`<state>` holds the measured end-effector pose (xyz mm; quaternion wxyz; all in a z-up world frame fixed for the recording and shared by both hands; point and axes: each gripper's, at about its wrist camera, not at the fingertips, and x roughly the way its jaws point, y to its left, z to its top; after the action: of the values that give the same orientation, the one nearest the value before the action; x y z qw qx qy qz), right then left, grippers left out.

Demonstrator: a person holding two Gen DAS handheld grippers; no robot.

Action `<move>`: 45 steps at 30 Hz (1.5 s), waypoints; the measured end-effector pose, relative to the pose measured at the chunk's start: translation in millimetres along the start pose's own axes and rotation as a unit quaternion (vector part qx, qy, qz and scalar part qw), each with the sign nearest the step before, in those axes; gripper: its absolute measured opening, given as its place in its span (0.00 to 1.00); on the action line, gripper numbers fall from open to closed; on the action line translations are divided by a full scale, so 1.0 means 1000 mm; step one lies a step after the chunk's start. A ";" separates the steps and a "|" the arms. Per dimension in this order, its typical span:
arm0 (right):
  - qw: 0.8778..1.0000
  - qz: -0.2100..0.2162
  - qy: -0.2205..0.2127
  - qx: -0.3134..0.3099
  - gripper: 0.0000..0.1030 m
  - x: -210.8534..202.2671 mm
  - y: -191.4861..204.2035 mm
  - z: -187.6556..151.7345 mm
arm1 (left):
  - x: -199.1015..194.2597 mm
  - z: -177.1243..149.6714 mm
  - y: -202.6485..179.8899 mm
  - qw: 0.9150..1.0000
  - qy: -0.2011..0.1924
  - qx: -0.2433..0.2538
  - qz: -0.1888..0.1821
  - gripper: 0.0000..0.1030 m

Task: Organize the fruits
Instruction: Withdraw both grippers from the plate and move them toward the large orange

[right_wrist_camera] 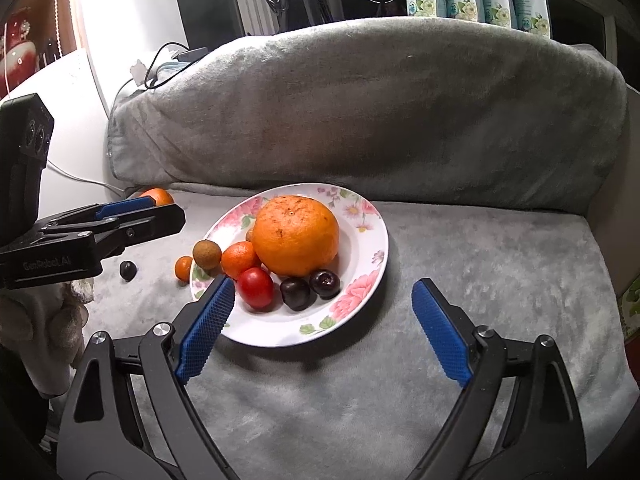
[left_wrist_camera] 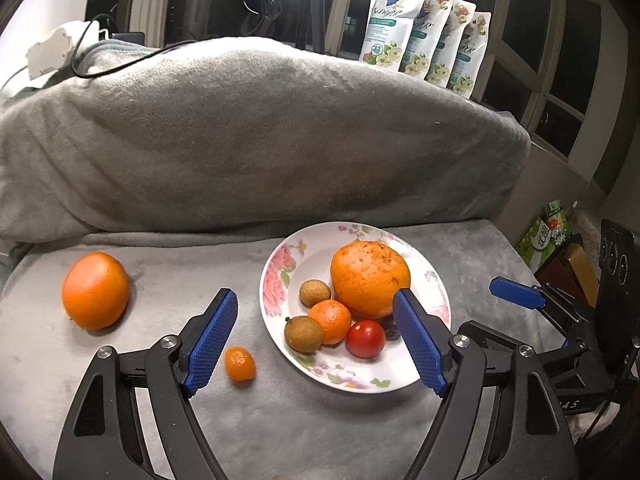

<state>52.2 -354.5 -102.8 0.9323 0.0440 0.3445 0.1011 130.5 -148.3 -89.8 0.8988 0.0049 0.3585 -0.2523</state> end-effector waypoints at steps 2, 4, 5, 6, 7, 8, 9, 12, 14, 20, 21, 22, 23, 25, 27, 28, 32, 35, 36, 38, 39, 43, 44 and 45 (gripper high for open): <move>1.000 0.002 0.002 -0.002 0.90 0.000 0.002 -0.001 | -0.002 0.000 0.000 1.000 -0.002 0.000 0.000 0.78; 1.000 0.002 0.003 -0.004 0.90 -0.001 0.005 -0.002 | -0.005 0.000 0.001 1.000 -0.004 0.000 -0.001 0.78; 1.000 0.002 0.003 -0.004 0.90 -0.001 0.006 -0.002 | -0.006 0.000 0.001 1.000 -0.004 -0.001 -0.001 0.78; 1.000 0.002 0.003 -0.003 0.90 -0.001 0.007 -0.002 | -0.007 0.000 0.001 1.000 -0.005 -0.001 -0.001 0.78; 1.000 0.003 0.002 -0.003 0.90 -0.002 0.008 -0.002 | -0.009 0.000 0.001 1.000 -0.006 -0.001 -0.001 0.78; 1.000 0.003 0.001 -0.002 0.90 -0.003 0.009 -0.002 | -0.010 -0.001 0.002 1.000 -0.008 -0.002 -0.001 0.78; 1.000 0.002 -0.001 -0.002 0.90 -0.003 0.010 -0.002 | -0.012 -0.001 0.003 1.000 -0.009 -0.003 -0.001 0.78; 1.000 0.001 -0.006 0.000 0.90 -0.006 0.013 -0.001 | -0.017 -0.001 0.005 1.000 -0.015 -0.005 0.000 0.78; 1.000 0.003 -0.009 0.003 0.90 -0.008 0.015 0.000 | -0.020 -0.001 0.007 1.000 -0.017 -0.007 0.000 0.78; 1.000 0.018 -0.019 0.005 0.90 -0.011 0.024 0.004 | -0.031 -0.004 0.015 1.000 -0.026 -0.013 0.002 0.78; 1.000 0.020 -0.021 0.005 0.90 -0.011 0.025 0.004 | -0.033 -0.004 0.017 1.000 -0.027 -0.015 0.003 0.78; 1.000 0.022 -0.022 0.005 0.90 -0.011 0.027 0.005 | -0.035 -0.005 0.019 0.999 -0.029 -0.016 0.003 0.78; 0.999 0.023 -0.024 0.003 0.90 -0.012 0.029 0.005 | -0.037 -0.005 0.022 0.999 -0.031 -0.018 0.003 0.78; 0.999 0.023 -0.025 -0.003 0.90 -0.012 0.033 0.007 | -0.040 -0.006 0.027 0.999 -0.034 -0.022 0.003 0.78; 0.999 0.020 -0.025 -0.012 0.90 -0.013 0.040 0.008 | -0.044 -0.007 0.033 0.999 -0.038 -0.027 0.008 0.78; 0.999 0.020 -0.025 -0.015 0.90 -0.013 0.043 0.009 | -0.046 -0.008 0.036 0.999 -0.039 -0.030 0.010 0.78; 0.999 0.022 -0.024 -0.032 0.90 -0.012 0.054 0.012 | -0.052 -0.010 0.052 0.998 -0.044 -0.046 0.020 0.78; 0.999 0.025 -0.020 -0.041 0.90 -0.009 0.062 0.014 | -0.057 -0.012 0.067 0.997 -0.047 -0.056 0.030 0.78; 0.999 0.026 -0.020 -0.043 0.90 -0.008 0.064 0.015 | -0.058 -0.013 0.072 0.997 -0.047 -0.061 0.033 0.78; 0.998 0.029 -0.016 -0.049 0.90 -0.006 0.070 0.017 | -0.061 -0.015 0.081 0.996 -0.048 -0.068 0.039 0.78; 0.998 0.031 -0.015 -0.053 0.90 -0.005 0.073 0.017 | -0.062 -0.016 0.087 0.995 -0.048 -0.073 0.043 0.78; 0.996 0.039 -0.008 -0.074 0.90 0.000 0.088 0.020 | -0.066 -0.022 0.108 0.993 -0.048 -0.091 0.054 0.78; 0.996 0.042 -0.006 -0.077 0.90 0.002 0.091 0.021 | -0.067 -0.024 0.113 0.993 -0.047 -0.096 0.058 0.78; 0.996 0.045 -0.003 -0.080 0.90 0.004 0.095 0.023 | -0.068 -0.025 0.118 0.992 -0.047 -0.101 0.061 0.78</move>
<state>54.8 -261.3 -73.6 0.9283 -0.0147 0.3300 0.1704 126.5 -9.6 -84.8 0.9242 -0.0759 0.3385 -0.1599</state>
